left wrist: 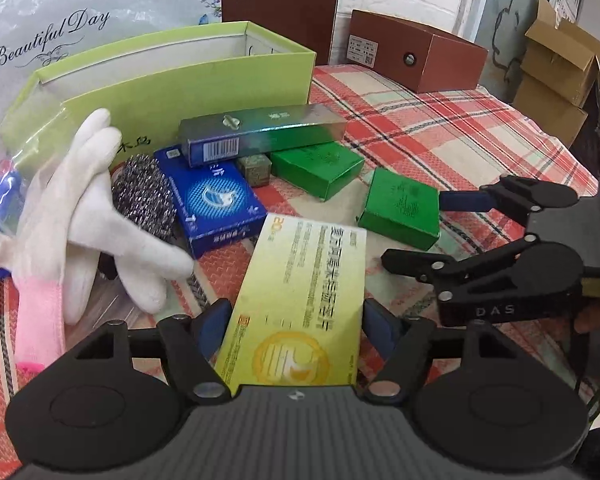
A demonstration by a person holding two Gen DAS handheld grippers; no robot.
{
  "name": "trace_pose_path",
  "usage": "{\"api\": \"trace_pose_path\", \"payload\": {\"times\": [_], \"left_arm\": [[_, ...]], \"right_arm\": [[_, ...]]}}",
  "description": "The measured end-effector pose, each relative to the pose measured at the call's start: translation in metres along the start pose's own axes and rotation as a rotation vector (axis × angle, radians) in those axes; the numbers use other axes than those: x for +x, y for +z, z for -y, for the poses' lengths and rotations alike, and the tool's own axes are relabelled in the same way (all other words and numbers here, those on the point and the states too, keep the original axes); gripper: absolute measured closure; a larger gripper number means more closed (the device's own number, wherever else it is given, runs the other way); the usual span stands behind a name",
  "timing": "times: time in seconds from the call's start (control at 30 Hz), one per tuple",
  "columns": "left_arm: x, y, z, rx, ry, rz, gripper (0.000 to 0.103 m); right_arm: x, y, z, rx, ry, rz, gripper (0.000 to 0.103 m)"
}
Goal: Organize objects
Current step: 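Grasp the yellow medicine box with the left tool while the right tool grasps the green box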
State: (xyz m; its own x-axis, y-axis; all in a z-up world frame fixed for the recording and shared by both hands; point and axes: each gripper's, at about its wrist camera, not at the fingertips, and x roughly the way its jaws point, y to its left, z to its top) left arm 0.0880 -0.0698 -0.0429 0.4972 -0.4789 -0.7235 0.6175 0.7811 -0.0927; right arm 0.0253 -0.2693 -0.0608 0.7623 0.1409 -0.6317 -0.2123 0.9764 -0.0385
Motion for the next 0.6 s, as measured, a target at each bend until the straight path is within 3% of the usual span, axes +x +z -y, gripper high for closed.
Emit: {"api": "trace_pose_path", "payload": {"times": [0.13,0.4,0.47,0.5,0.53,0.6], "left_arm": [[0.006,0.012,0.005,0.042,-0.035,0.006,0.032],[0.013,0.006,0.006,0.062,-0.022,-0.021,0.032],[0.011,0.003,0.005,0.053,-0.023,-0.019,0.032],[0.011,0.003,0.005,0.051,-0.022,-0.017,0.032],[0.013,0.003,0.005,0.046,-0.019,-0.016,0.032],[0.017,0.006,0.008,0.051,0.002,-0.015,0.031]], "right_arm": [[-0.001,0.000,0.006,0.023,-0.003,0.004,0.016],[0.012,0.011,0.013,-0.126,-0.023,0.047,0.012],[0.018,0.013,0.013,-0.123,0.001,0.033,0.020],[0.017,0.013,0.012,-0.116,0.019,0.033,0.033],[0.016,0.012,0.011,-0.104,0.032,0.032,0.039],[0.012,0.008,0.005,-0.073,-0.007,0.031,0.040]]}}
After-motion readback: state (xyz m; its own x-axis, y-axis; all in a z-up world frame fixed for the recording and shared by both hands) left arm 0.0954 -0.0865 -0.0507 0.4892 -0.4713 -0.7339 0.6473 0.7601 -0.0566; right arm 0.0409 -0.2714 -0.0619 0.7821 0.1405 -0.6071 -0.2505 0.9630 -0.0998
